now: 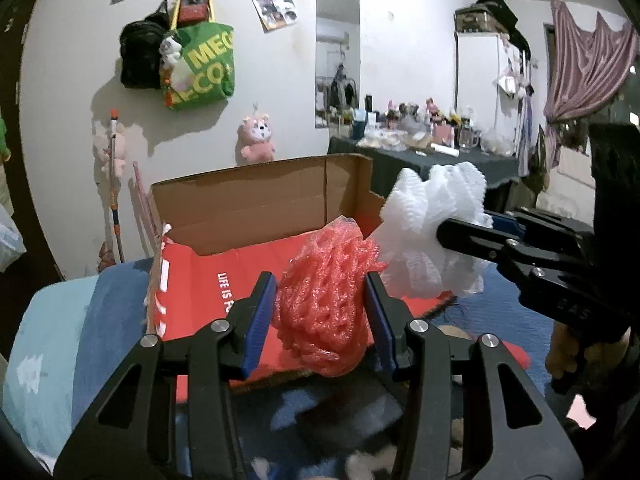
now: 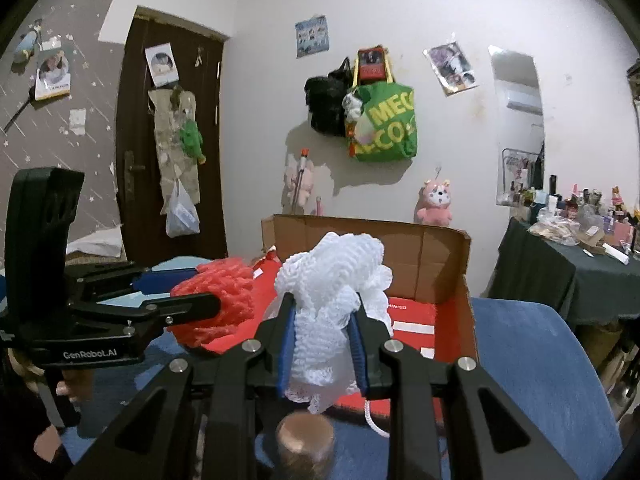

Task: Organize soft objects
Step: 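Carry the red net and white puff into the red box with both tools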

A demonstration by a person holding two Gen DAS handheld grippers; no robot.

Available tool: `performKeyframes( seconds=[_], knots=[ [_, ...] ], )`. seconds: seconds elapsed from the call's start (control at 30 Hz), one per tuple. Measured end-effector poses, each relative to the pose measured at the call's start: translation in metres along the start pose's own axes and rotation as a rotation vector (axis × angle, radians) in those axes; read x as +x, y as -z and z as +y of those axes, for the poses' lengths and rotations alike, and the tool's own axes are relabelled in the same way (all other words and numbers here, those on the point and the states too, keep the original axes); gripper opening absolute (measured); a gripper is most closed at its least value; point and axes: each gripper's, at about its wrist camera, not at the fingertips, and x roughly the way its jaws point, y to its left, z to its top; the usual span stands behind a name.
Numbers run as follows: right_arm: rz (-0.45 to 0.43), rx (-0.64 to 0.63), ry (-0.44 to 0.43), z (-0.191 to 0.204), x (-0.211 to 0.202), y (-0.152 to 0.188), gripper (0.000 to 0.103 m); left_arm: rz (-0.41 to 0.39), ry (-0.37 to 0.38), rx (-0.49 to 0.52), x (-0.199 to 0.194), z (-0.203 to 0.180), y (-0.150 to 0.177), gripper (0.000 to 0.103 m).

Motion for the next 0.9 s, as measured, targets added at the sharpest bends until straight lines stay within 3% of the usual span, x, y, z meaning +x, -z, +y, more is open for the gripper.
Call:
performKeyframes(
  seconds=[0.23,0.6,0.9],
  knots=[
    [0.151,0.001,-0.023,-0.022,0.067,-0.026,0.026,0.129,0.061,-0.021,0.057,0.023,-0.028,0.043],
    [0.426,0.093,0.029,-0.075,0.191,-0.040,0.026,0.328,-0.023,0.007,0.172,0.055,-0.049,0.043],
    [0.541,0.100,0.094,-0.097,0.246,-0.026,0.027,0.417,-0.076,0.003,0.219,0.065,-0.036,0.043]
  ],
)
